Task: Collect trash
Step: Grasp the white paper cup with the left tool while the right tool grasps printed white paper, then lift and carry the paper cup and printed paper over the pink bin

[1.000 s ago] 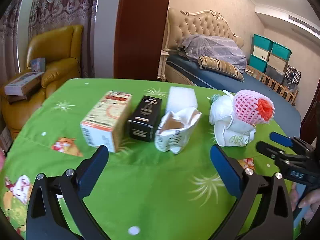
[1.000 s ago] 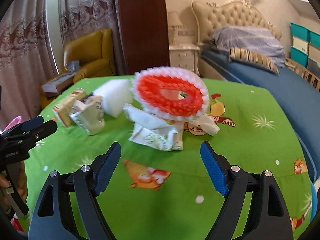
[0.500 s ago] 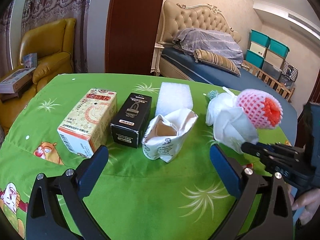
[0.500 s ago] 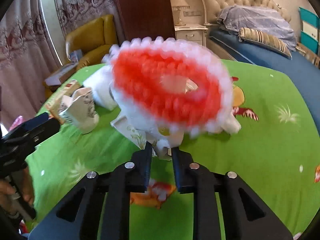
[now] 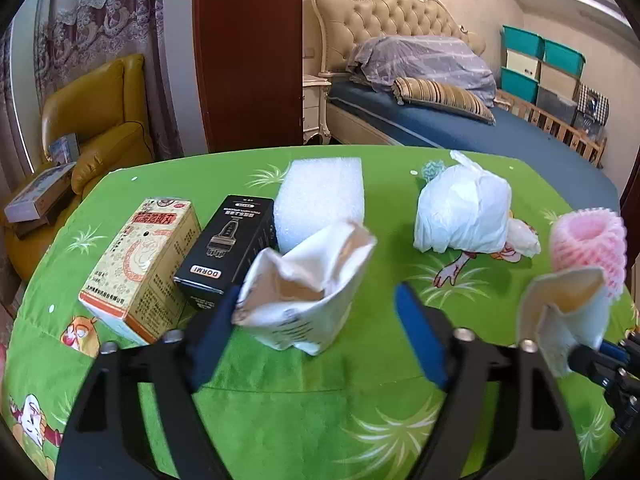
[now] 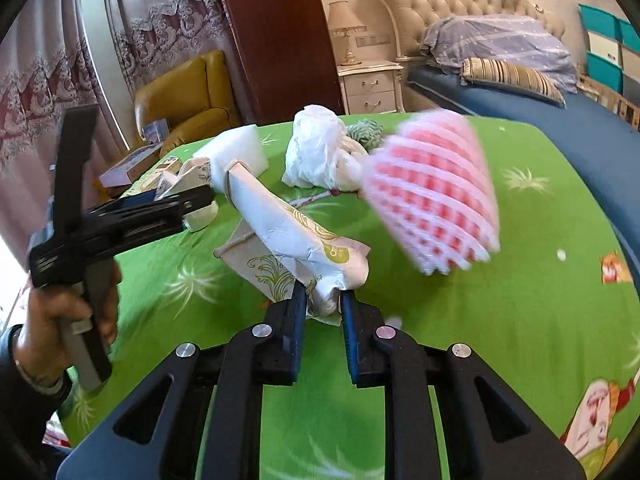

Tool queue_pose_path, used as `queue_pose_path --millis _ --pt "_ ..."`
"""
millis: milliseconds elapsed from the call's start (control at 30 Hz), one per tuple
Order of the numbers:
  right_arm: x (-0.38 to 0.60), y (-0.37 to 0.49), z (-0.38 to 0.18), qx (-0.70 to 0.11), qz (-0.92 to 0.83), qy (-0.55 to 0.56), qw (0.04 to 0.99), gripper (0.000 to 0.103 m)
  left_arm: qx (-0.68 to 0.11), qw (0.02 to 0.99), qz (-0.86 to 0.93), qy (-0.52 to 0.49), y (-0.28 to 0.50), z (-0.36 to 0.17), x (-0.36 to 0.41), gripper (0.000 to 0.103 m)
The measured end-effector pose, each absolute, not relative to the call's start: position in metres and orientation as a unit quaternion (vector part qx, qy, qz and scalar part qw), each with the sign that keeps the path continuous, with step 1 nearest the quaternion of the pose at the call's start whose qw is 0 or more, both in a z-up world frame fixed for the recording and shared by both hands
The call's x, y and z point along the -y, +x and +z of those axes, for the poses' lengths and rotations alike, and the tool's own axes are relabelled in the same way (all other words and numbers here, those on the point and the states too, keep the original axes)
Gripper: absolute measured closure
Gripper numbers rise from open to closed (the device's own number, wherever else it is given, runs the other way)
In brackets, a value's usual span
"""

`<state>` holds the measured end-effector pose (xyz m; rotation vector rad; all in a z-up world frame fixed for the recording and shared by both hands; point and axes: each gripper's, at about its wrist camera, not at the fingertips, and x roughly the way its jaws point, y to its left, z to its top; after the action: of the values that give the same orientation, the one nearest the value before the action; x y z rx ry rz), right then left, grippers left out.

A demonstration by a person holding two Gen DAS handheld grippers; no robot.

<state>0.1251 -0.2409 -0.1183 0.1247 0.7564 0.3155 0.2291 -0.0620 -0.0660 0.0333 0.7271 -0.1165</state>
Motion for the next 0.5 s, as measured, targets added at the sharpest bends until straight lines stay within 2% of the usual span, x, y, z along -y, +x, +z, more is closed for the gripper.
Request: queue_pose_path --millis 33,500 --pt "0.242 0.123 -0.118 -0.367 0.153 0.062 0.915 0.085 -0.358 0.931 -0.066 0.014 0.229 -0.066 0.061 0.050" --pt "0.234 0.109 -0.114 -0.360 0.146 0.056 0.920 0.085 -0.320 0.943 -0.085 -0.004 0.152 -0.058 0.031 0.051"
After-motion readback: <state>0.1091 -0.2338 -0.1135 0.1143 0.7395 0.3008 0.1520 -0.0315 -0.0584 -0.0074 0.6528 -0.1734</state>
